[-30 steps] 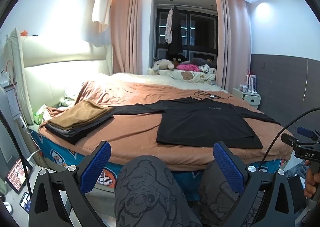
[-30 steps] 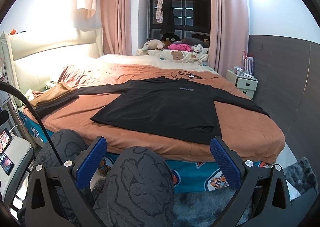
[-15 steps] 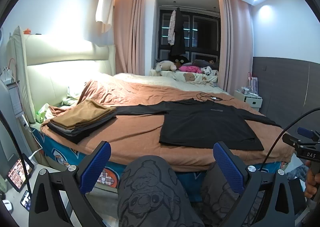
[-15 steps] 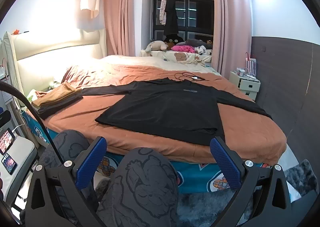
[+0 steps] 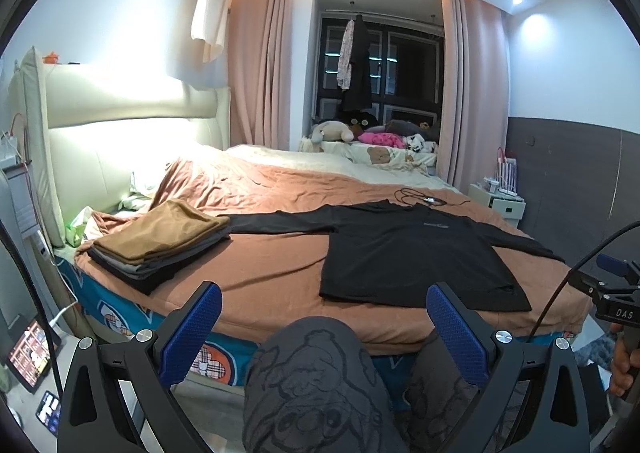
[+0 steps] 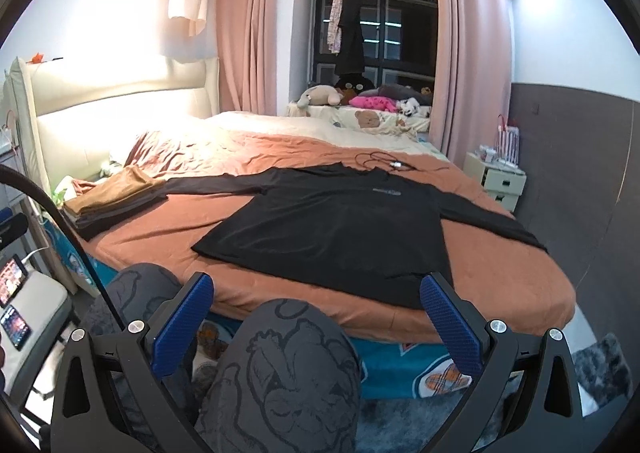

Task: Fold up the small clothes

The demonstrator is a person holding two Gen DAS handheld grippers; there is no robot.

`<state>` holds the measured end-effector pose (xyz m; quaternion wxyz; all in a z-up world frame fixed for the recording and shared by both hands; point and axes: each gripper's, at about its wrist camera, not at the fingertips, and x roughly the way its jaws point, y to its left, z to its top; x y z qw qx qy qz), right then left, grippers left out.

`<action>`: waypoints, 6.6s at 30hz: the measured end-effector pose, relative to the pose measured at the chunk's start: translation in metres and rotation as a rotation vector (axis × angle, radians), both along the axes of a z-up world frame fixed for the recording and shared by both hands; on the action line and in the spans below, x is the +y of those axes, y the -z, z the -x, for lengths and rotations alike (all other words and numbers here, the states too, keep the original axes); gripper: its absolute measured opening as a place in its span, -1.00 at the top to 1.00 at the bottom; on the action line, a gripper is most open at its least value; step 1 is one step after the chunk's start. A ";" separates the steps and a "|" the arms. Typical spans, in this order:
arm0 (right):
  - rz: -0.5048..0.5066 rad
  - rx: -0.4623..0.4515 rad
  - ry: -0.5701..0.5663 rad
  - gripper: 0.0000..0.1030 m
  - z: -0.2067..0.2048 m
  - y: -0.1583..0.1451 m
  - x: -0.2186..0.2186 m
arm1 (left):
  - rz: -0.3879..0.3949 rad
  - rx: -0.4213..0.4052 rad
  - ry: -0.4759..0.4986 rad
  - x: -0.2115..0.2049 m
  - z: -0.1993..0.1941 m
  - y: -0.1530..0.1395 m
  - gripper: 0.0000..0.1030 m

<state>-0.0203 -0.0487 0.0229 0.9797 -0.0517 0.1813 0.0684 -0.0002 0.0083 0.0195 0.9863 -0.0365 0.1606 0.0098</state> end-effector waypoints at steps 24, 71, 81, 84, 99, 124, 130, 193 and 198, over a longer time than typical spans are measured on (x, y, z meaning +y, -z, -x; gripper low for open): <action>-0.055 0.085 -0.026 -1.00 -0.144 -0.018 -0.007 | -0.015 0.089 -0.060 0.019 -0.136 -0.014 -1.00; -0.208 0.324 -0.137 -0.67 -0.496 0.016 -0.023 | 0.107 0.540 -0.250 0.138 -0.533 0.086 0.04; -0.226 0.425 -0.139 -0.48 -0.532 0.038 -0.030 | 0.108 0.657 -0.339 0.152 -0.585 0.140 0.20; -0.221 0.432 -0.141 -0.48 -0.539 0.036 -0.026 | 0.084 0.676 -0.374 0.156 -0.595 0.150 0.21; -0.203 0.433 -0.112 -0.48 -0.545 0.036 -0.022 | 0.047 0.799 -0.493 0.174 -0.629 0.189 0.21; -0.260 0.443 -0.188 -0.10 -0.569 0.023 -0.014 | 0.287 0.701 -0.456 0.202 -0.649 0.142 0.83; -0.279 0.514 -0.241 -0.02 -0.606 0.024 0.016 | 0.303 0.615 -0.378 0.201 -0.657 0.098 0.83; -0.636 0.698 -0.138 0.09 -0.660 0.105 -0.089 | 0.123 0.523 0.550 -0.095 -0.702 -0.003 -0.27; -0.624 0.695 -0.125 0.09 -0.661 0.106 -0.109 | 0.108 0.559 0.442 -0.079 -0.708 0.014 -0.27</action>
